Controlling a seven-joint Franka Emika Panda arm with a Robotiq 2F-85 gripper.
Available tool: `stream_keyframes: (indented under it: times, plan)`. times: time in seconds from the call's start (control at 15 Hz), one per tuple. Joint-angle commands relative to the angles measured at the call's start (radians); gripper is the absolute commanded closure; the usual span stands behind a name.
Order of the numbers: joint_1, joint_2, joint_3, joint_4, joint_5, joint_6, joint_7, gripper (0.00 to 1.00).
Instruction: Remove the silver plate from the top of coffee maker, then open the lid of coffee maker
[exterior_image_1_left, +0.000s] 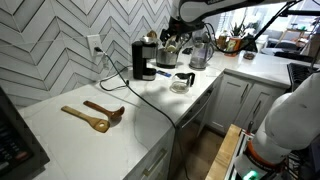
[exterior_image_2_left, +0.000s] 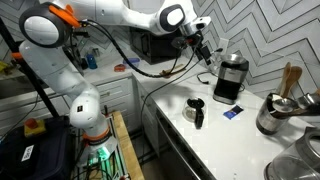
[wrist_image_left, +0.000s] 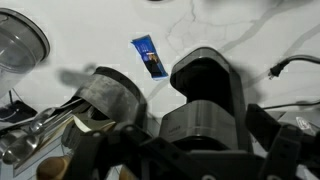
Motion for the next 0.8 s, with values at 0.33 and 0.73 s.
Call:
stream_keyframes:
  times: [0.33, 0.73]
  plan:
    - [-0.023, 0.14, -0.066, 0.176, 0.229, 0.063, 0.154, 0.0]
    - [-0.036, 0.257, -0.107, 0.277, 0.268, 0.096, 0.169, 0.0]
